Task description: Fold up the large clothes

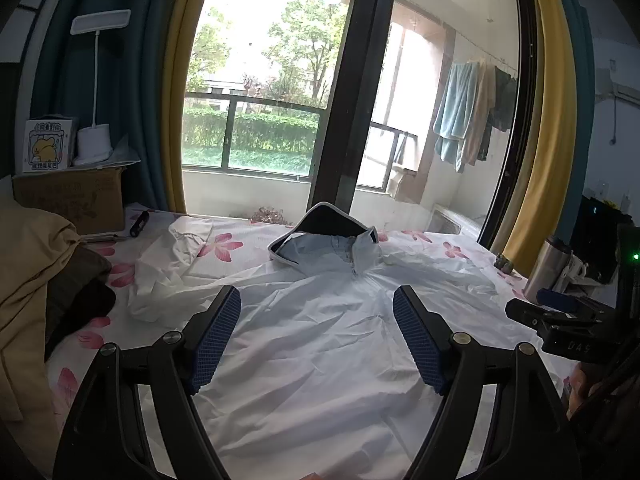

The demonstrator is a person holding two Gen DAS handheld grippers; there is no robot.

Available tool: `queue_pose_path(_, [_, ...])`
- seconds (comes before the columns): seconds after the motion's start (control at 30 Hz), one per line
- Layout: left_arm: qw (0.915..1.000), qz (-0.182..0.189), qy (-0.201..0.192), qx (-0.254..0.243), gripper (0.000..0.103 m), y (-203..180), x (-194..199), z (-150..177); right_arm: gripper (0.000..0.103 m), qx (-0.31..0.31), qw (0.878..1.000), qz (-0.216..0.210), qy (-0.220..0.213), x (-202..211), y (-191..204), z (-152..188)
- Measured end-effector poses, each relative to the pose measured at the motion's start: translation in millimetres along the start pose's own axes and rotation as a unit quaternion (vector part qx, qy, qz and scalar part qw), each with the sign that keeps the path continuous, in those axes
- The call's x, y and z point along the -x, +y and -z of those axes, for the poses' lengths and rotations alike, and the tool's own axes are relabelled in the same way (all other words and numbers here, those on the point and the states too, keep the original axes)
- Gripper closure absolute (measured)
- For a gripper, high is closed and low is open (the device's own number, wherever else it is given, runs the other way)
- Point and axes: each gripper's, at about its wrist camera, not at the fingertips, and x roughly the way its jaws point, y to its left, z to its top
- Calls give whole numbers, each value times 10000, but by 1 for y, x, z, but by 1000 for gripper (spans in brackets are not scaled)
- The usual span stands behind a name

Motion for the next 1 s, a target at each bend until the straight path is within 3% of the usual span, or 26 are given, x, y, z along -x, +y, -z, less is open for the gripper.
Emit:
queue_pose_path(0.33, [9999, 11, 93, -90, 22, 1, -8, -6, 16, -18, 10000, 20, 47, -8, -3, -2])
queue_pose_path(0.77, [9994, 103, 303, -106, 22, 10, -52, -24, 16, -93, 9997, 21, 241, -43, -22, -21])
queue_pose_path(1.0, [9989, 40, 389, 259, 22, 26, -82, -32, 16, 170, 9989, 90, 430, -72, -38, -32])
